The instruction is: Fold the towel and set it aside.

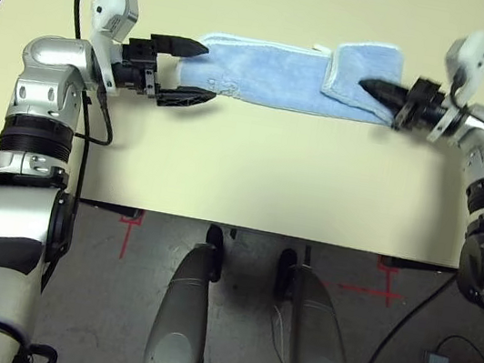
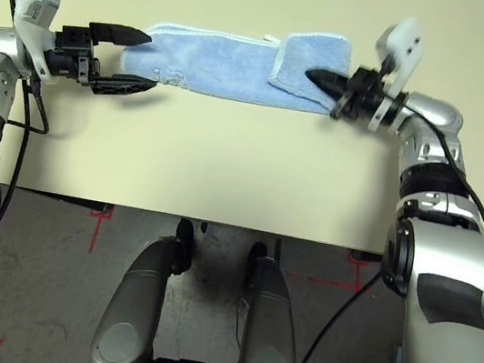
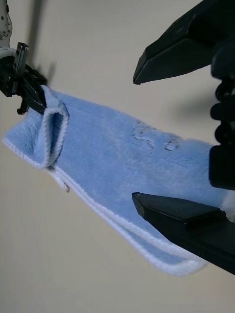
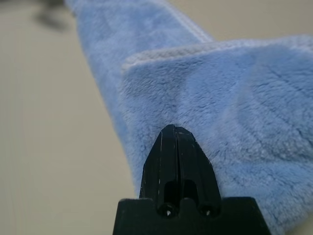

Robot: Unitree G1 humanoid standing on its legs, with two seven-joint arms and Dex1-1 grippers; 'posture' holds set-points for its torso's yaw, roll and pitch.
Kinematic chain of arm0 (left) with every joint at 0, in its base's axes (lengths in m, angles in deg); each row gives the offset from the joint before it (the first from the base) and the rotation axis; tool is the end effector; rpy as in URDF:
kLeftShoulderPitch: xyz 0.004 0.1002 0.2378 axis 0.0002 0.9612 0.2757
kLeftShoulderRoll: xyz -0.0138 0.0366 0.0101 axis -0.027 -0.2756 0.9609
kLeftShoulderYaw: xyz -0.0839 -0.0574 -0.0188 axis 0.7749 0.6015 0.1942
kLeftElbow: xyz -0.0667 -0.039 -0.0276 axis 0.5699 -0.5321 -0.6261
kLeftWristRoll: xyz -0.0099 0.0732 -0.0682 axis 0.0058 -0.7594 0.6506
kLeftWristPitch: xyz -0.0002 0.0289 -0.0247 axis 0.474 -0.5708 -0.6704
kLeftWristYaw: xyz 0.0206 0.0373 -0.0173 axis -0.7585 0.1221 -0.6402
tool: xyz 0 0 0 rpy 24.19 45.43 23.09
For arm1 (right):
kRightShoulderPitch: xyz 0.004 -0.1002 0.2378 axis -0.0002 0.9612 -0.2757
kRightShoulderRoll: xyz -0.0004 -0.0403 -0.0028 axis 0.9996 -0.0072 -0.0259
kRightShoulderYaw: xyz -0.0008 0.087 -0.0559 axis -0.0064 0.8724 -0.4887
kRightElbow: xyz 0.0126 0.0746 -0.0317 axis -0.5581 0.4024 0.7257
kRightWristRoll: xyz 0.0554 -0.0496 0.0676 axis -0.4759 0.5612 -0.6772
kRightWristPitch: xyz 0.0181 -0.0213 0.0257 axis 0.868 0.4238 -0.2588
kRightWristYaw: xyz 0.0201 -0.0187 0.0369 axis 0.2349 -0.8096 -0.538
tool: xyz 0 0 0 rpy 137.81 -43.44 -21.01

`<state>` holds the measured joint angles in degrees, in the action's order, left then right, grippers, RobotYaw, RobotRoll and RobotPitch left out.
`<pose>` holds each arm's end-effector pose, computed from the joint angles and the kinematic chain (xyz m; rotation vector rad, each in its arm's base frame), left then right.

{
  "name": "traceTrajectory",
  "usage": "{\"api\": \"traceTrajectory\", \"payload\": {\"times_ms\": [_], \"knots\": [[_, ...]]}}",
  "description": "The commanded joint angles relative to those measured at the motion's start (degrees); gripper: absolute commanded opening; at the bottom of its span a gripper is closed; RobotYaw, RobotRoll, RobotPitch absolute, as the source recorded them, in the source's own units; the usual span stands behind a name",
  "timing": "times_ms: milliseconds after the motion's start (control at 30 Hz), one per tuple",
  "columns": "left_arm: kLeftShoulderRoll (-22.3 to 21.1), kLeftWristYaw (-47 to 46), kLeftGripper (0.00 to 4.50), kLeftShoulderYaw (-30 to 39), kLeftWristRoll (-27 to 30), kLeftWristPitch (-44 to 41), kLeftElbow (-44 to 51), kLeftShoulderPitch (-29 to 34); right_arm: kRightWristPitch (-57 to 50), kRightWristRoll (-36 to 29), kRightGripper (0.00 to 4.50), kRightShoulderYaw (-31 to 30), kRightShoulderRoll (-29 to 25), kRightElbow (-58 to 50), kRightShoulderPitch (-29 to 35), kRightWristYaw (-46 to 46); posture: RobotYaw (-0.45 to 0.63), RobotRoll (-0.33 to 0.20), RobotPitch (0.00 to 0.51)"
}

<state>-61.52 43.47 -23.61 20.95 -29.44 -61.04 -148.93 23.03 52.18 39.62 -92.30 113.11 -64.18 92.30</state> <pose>0.3338 0.2739 0.2679 0.4760 -0.2011 -1.1552 0.3537 -0.2553 0.2256 -0.4206 -0.1361 1.0615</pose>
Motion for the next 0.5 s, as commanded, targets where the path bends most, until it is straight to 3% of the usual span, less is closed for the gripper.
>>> {"api": "traceTrajectory", "payload": {"times_ms": [33, 233, 500], "knots": [[0.11, 0.61, 4.50, -0.49, -0.13, 0.68, -1.54, -0.09, 0.17, 1.16, 0.01, -1.58, -1.43, -0.96, 1.94, 1.52, 0.02, 0.000, 0.383], [0.07, 0.76, 4.50, -0.58, -0.08, 0.96, -1.75, -0.04, 0.35, -0.56, 0.01, -0.72, -2.20, -1.36, 1.41, 1.93, 0.02, 0.000, 0.378], [-0.55, 0.36, 4.50, 0.03, 0.29, 0.59, -1.16, 0.73, -2.62, -9.73, 0.01, 7.46, -4.49, -1.95, -1.01, 5.09, 0.02, 0.000, 0.370]]}}
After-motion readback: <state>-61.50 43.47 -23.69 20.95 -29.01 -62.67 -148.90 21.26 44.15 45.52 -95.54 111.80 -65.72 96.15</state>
